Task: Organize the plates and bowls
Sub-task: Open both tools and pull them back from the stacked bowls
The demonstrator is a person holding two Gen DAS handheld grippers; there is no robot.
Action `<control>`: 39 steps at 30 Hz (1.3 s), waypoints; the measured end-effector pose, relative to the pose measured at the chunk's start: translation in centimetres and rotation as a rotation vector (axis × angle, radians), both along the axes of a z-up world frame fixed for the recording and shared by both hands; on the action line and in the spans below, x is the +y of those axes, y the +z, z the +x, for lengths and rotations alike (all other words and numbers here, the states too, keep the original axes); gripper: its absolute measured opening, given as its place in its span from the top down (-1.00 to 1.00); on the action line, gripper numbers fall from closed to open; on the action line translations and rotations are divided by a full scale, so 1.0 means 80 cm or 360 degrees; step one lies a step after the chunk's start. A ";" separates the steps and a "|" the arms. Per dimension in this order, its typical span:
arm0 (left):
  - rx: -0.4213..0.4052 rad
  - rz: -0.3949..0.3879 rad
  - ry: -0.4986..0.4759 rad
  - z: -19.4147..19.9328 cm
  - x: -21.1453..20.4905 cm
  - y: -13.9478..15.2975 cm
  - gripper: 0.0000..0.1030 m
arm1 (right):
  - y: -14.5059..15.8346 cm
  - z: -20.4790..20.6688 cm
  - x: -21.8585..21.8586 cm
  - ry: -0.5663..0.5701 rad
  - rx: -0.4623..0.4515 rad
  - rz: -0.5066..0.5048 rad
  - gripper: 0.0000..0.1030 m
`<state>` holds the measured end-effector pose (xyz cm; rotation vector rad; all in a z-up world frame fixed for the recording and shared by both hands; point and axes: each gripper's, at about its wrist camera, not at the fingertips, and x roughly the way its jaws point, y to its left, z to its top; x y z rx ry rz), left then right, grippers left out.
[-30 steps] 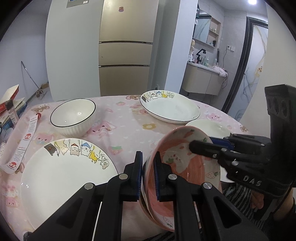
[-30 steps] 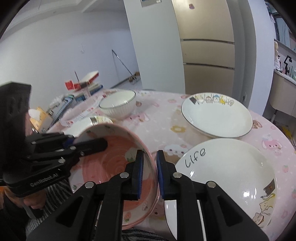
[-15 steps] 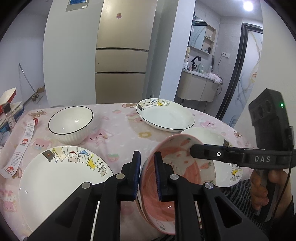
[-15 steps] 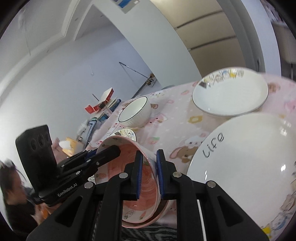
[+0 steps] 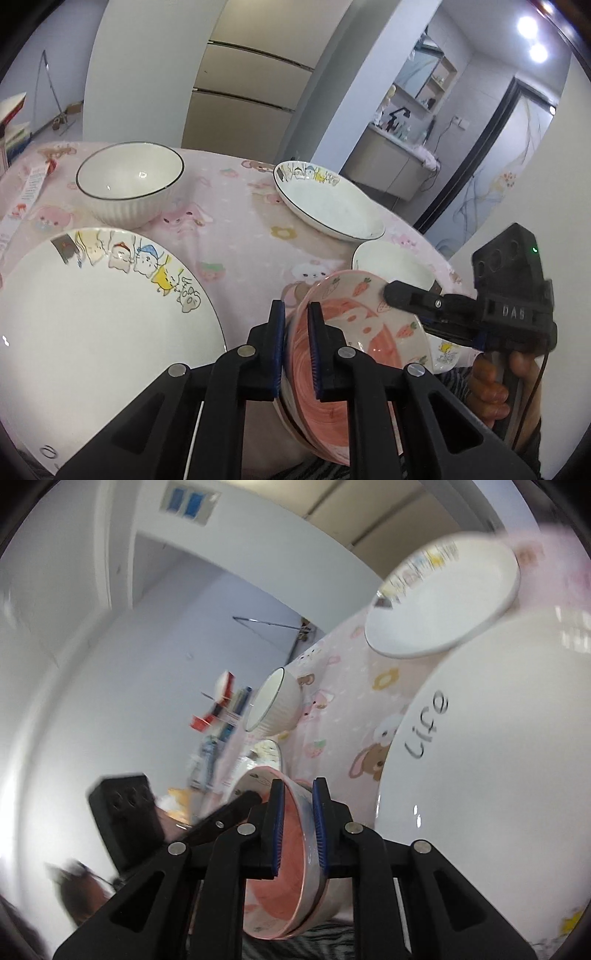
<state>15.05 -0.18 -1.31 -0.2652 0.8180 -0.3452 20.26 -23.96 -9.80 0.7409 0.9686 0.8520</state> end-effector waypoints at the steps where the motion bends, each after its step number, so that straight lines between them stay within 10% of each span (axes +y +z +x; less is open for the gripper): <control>1: -0.0015 0.0055 0.0004 -0.002 -0.006 0.001 0.75 | -0.003 0.001 -0.001 -0.0001 0.0020 0.0024 0.72; 10: -0.0295 0.0215 0.0070 -0.026 -0.015 0.027 0.82 | 0.080 -0.050 0.033 -0.0160 -0.0719 -0.0577 1.00; 23: -0.0310 0.0266 0.0093 -0.025 -0.018 0.026 0.82 | 0.069 -0.051 0.054 -0.0146 -0.0765 -0.0846 0.99; 25: -0.0301 0.0300 0.0099 -0.025 -0.021 0.026 0.82 | 0.069 -0.054 0.061 -0.0160 -0.0780 -0.0929 0.89; 29: -0.0363 0.0369 0.0140 -0.032 -0.024 0.035 0.82 | 0.077 -0.067 0.071 -0.0160 -0.0885 -0.1008 -0.14; 31: -0.0396 0.0381 0.0140 -0.036 -0.023 0.045 0.81 | 0.088 -0.075 0.070 -0.0177 -0.0952 -0.1003 -0.26; 32: -0.0398 0.0390 0.0144 -0.037 -0.022 0.048 0.67 | 0.094 -0.078 0.069 -0.0188 -0.0977 -0.0989 -0.49; 35: -0.0447 0.0459 0.0184 -0.043 -0.018 0.060 -0.71 | 0.113 -0.085 0.066 -0.0226 -0.1027 -0.0938 -0.71; 39: -0.0501 0.0408 0.0199 -0.054 0.002 0.089 -0.91 | 0.151 -0.094 0.061 -0.0299 -0.1111 -0.0884 -1.00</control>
